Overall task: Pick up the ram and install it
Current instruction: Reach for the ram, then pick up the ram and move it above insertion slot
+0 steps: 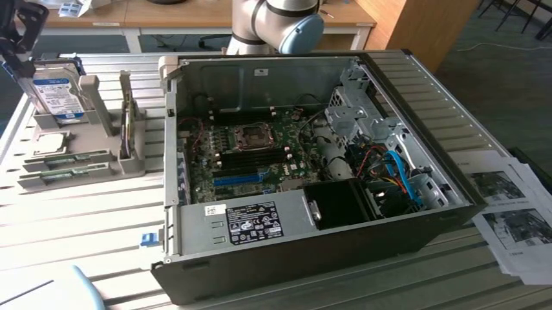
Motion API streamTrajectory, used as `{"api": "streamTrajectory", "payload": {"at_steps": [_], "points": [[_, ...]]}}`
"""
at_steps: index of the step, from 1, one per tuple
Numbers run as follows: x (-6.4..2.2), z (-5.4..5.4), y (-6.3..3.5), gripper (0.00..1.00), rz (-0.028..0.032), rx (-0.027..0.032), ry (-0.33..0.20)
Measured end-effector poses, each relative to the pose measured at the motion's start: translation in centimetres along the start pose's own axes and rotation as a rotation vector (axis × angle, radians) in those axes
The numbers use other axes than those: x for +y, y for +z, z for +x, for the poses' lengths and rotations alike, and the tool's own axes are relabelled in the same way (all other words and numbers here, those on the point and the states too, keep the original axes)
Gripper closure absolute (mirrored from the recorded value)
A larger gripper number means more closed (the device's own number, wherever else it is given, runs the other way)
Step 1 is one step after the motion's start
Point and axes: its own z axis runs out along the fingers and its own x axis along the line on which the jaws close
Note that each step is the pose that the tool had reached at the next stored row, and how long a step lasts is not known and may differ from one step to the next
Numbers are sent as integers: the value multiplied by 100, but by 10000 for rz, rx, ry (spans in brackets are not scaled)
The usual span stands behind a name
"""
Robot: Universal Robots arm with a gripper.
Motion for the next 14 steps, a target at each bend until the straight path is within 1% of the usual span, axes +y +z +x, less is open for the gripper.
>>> {"api": "streamTrajectory", "payload": {"at_steps": [6,14], "points": [[39,23,4,91,0,0,0],[42,26,7,91,0,0,0]]}}
